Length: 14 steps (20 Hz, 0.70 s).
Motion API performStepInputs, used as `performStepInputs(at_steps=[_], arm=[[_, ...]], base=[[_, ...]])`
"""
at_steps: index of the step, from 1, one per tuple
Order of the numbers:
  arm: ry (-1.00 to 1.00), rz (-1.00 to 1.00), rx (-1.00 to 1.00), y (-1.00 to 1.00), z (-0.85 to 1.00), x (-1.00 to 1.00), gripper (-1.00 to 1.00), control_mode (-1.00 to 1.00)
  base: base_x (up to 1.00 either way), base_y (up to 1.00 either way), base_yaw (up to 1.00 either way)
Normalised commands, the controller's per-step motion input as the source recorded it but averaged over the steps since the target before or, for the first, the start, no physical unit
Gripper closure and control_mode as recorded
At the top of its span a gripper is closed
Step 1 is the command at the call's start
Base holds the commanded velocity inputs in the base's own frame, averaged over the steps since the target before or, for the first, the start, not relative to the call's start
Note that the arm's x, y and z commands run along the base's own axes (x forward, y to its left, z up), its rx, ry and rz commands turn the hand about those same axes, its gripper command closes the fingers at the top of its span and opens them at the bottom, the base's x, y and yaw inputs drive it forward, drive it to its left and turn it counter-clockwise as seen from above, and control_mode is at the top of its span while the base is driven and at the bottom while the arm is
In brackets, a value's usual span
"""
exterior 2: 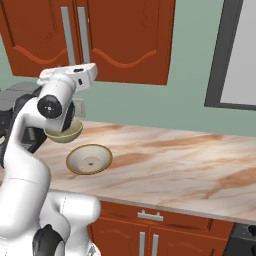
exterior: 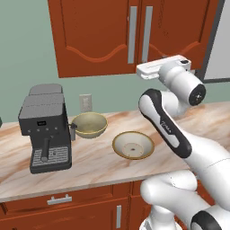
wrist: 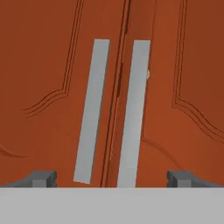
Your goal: Open the cabinet. Pick the bowls from the counter and place them in the cabinet. Then close the cabinet.
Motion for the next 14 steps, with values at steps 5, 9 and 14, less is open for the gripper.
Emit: performStepInputs(at_steps=[5,9,14], arm=[[0.0,0.05,0.16,0.0,0.0,0.48,-1.0,-1.0],[0.0,0.04,0.14,-0.01,0.0,0.4,-1.0,-1.0],[-0.09,0.0,0.01,-0.16,0.0,0.19,-1.0,-1.0]], base=[[0.0,0.0,0.0],[0.0,0.0,0.0],[0.0,0.0,0.0]])
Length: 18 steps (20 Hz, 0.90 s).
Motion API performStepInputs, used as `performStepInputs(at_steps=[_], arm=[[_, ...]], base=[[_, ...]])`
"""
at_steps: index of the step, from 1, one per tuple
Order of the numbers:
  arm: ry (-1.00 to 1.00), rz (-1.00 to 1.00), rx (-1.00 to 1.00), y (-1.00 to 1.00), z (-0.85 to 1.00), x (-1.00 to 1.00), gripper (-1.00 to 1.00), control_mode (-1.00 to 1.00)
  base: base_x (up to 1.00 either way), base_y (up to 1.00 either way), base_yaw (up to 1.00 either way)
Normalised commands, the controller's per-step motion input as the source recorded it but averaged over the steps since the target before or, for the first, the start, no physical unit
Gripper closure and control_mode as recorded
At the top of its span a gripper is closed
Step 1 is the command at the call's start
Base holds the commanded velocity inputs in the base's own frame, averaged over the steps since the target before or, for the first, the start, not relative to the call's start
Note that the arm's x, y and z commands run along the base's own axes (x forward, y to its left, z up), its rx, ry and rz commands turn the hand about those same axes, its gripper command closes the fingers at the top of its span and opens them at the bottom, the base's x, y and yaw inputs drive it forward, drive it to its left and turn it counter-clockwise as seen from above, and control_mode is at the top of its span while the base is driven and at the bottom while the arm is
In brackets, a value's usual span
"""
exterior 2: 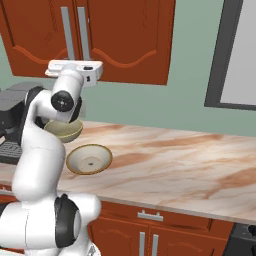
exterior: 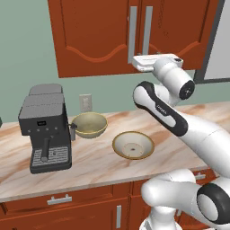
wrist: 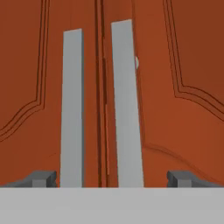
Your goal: Open the cabinet. Pick the bowls from the counter and place them in the cabinet. Then close the cabinet.
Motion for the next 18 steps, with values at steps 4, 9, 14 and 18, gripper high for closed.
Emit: performStepInputs(at_steps=[4,9,14,18], arm=[[-0.01,0.0,0.0,-0.08,0.0,0.31,-1.0,-1.0],[0.04,0.0,0.0,-0.08,0.0,0.32,-1.0,-1.0],[0.13,0.0,0.0,0.0,0.0,0.26,-1.0,-1.0],[0.07,-0.01,0.0,0.03,0.0,0.33,-1.0,-1.0]], base=[[0.0,0.0,0.0],[0.0,0.0,0.0],[0.0,0.0,0.0],[0.0,0.0,0.0]])
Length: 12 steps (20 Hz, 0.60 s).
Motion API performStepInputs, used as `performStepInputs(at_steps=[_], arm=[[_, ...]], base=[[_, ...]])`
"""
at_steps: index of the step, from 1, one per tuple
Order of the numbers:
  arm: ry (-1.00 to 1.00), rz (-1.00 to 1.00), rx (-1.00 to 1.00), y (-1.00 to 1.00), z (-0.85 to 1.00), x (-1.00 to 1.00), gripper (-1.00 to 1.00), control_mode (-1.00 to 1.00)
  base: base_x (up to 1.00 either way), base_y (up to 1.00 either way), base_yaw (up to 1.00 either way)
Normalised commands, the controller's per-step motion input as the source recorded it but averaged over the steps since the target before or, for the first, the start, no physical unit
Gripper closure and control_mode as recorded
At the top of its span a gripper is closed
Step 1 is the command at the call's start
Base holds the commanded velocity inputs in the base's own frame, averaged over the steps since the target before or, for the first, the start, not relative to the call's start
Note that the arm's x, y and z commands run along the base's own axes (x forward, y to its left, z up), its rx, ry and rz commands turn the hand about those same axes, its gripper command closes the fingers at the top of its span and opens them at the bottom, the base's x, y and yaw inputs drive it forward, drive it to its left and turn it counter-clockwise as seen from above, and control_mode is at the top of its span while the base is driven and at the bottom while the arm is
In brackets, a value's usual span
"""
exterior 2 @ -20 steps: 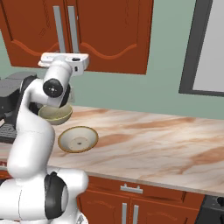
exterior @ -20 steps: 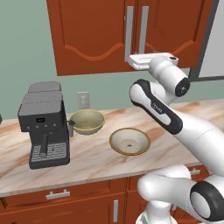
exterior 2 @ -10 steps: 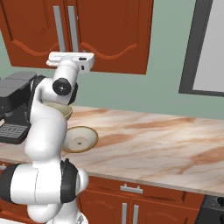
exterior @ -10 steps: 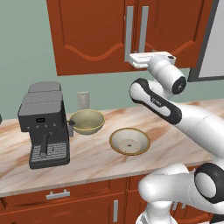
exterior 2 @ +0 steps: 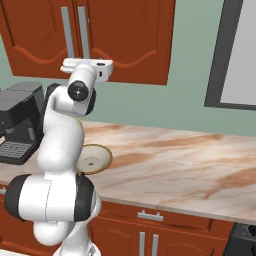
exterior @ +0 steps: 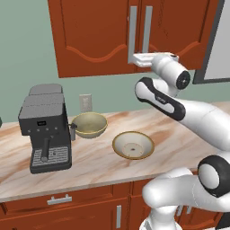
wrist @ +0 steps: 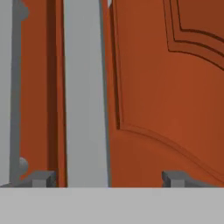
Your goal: Open the cabinet. Pick the bowls from the counter and place them in the cabinet. Then close the cabinet.
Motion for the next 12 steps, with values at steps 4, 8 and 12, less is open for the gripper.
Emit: performStepInputs(at_steps=[4,8,12], arm=[[0.02,-0.03,0.0,0.06,0.0,0.36,-1.0,-1.0],[0.0,-0.07,-0.04,0.28,-0.02,0.47,1.0,-1.0],[0.0,-0.09,0.0,0.12,-0.01,0.38,1.0,-1.0]], base=[[0.0,0.0,0.0],[0.0,0.0,0.0],[0.0,0.0,0.0]])
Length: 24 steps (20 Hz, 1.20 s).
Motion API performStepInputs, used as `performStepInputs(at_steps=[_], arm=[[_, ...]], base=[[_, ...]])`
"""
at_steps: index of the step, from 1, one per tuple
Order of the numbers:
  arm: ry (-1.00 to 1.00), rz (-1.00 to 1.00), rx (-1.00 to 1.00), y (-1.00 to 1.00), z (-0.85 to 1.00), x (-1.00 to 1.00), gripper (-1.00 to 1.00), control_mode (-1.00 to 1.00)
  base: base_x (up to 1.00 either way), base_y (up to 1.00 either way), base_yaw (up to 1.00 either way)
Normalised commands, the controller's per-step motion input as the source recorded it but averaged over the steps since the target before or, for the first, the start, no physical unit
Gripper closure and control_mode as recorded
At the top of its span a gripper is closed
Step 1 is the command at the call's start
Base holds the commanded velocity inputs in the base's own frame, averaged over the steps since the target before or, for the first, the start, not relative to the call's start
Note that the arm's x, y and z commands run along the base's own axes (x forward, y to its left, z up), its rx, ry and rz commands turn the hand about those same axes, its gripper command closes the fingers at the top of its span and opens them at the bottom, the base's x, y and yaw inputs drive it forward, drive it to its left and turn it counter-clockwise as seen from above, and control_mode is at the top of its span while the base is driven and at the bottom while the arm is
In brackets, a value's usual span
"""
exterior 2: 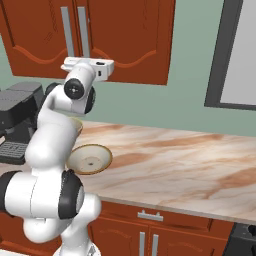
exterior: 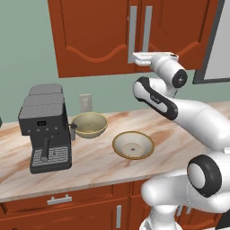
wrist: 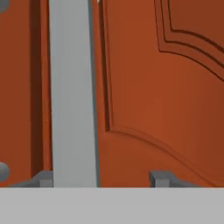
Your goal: Open the cabinet. Pick the bowls from the counter and place them in the cabinet. Then close the cabinet.
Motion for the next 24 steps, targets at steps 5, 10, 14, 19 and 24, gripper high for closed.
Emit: performStepInputs(at_steps=[5,10,14,19,24], arm=[[0.0,-0.08,0.01,-0.15,-0.03,0.36,1.0,-1.0],[0.0,-0.02,0.19,-0.99,-0.1,0.2,1.0,-1.0],[0.0,-0.04,0.31,-1.0,-0.04,0.0,1.0,-1.0],[0.0,-0.01,0.35,-1.0,-0.04,-0.21,1.0,-1.0],[0.0,0.0,0.38,-1.0,0.0,-0.61,1.0,-1.0]], base=[[0.0,0.0,0.0],[0.0,0.0,0.0],[0.0,0.0,0.0],[0.0,0.0,0.0],[0.0,0.0,0.0]])
